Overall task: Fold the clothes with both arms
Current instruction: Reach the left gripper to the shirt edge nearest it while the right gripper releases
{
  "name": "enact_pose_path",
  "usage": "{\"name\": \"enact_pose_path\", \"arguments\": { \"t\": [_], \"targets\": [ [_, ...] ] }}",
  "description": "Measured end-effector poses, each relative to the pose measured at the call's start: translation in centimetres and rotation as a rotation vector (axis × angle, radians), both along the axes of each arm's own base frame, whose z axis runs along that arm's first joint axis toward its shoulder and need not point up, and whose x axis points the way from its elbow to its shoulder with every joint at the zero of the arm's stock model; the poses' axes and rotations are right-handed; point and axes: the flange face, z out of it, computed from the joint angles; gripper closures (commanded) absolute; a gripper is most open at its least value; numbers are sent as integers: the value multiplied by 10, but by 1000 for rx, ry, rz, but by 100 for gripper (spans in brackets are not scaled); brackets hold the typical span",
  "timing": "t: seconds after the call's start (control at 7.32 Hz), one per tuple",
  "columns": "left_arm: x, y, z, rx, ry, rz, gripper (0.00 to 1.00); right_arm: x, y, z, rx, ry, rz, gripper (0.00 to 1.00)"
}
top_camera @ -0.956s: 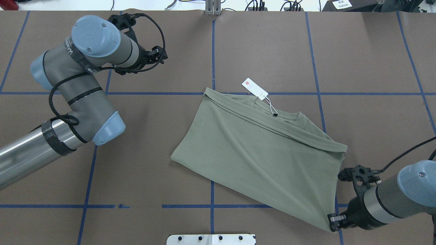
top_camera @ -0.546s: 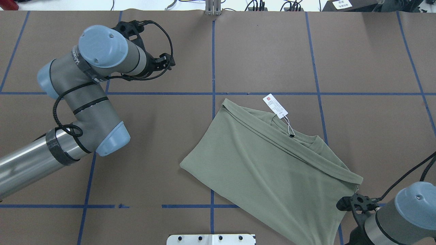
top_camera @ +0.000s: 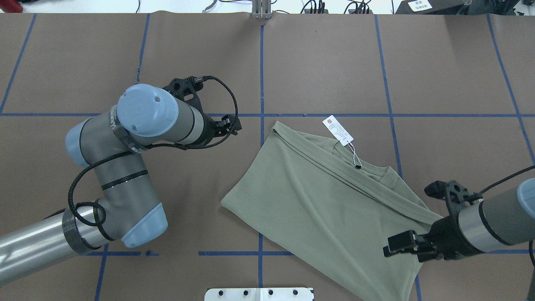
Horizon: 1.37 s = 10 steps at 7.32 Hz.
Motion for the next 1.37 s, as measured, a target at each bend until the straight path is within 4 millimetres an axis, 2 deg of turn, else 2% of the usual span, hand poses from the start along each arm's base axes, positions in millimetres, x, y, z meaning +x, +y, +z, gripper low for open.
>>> {"name": "enact_pose_path", "arguments": {
  "t": [0.27, 0.41, 0.55, 0.68, 1.09, 1.37],
  "targets": [
    [39, 67, 14, -134, 9, 36, 0, 20, -35, -6, 23, -25, 106, 0],
    [57, 87, 22, -167, -4, 37, 1, 20, -46, -9, 33, -33, 133, 0],
    [66, 94, 27, -181, -15, 32, 12, 16, -54, -10, 40, -36, 149, 0],
    [68, 93, 30, -186, -21, 22, 29, 14, -58, -10, 43, -37, 157, 0],
    [67, 86, 33, -184, -27, 1, 100, 12, -61, -7, 41, -30, 162, 0],
    [68, 85, 34, -174, -32, -1, 100, 12, -62, -6, 40, -28, 163, 0]
  ]
}}
